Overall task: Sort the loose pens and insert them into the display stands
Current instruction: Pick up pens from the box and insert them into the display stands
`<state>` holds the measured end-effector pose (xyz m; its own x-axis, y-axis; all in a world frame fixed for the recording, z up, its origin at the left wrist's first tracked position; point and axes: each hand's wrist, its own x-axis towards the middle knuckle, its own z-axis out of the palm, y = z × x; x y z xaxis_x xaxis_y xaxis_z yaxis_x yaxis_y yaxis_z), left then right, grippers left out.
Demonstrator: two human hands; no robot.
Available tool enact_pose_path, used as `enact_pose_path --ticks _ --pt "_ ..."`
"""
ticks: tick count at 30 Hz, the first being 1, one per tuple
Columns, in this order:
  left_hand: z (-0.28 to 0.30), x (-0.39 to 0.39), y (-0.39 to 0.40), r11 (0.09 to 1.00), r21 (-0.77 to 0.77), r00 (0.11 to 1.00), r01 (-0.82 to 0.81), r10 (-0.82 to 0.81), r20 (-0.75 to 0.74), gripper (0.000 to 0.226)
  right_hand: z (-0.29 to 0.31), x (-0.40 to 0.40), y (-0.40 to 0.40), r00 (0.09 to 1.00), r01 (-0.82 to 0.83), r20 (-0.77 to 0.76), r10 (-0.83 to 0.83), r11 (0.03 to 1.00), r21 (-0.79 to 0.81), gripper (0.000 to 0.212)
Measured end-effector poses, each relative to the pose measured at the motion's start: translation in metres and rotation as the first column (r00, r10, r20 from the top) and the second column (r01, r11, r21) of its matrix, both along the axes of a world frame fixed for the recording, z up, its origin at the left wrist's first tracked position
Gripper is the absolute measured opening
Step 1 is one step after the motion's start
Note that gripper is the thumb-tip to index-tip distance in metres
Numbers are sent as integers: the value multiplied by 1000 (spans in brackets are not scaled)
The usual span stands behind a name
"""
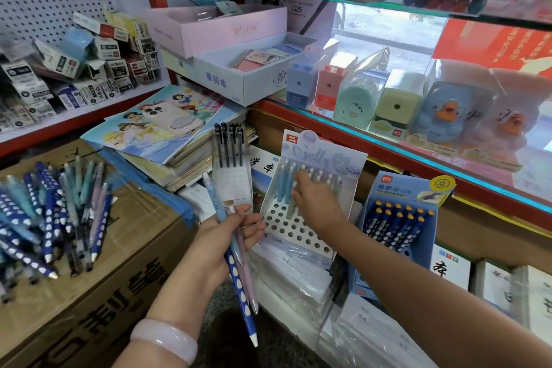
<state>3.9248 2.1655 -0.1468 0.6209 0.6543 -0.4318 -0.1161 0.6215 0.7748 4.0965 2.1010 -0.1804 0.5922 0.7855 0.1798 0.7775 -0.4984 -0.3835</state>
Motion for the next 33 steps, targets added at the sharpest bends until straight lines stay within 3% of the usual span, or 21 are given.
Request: enact_pose_path --ticks 4,7,8,10,12,16,21,25,30,33 --pt "0 -1 1 999 -48 999 3 -1 46 17 10 -2 1 999 -20 -29 19 999 -40 28" --pt "-1 -2 3 998 -70 999 9 -6 51 19 26 -13 -6 1000 -24 -11 24 999 27 26" --pt "-2 -2 4 997 -77 999 7 -4 43 19 32 -22 -7 995 -37 -95 43 997 63 21" --pt "-4 -2 6 996 -88 1000 4 -2 15 20 41 -42 -9 897 -119 -415 151 988 102 18" --pt "-4 -2 6 996 -92 1000 3 -4 -17 21 44 -60 -9 743 -262 -618 256 961 84 20" --pt "-3 -3 6 996 -83 999 -23 20 -36 23 37 -74 -9 552 -285 -787 275 949 132 19" --pt "-2 -3 4 994 -105 1000 0 2 11 15 37 -71 -8 463 -189 -851 249 965 180 16" --pt "-4 -3 3 986 -165 1000 1 0 7 18 49 -50 -18 517 -30 -833 194 977 209 14" --pt "-6 -4 4 962 -255 994 -94 78 -73 20 43 -2 -42 711 315 -703 7 890 328 12" --pt "-10 -4 6 968 -232 992 -91 69 -102 18 28 19 -52 834 385 -532 -149 847 366 6"
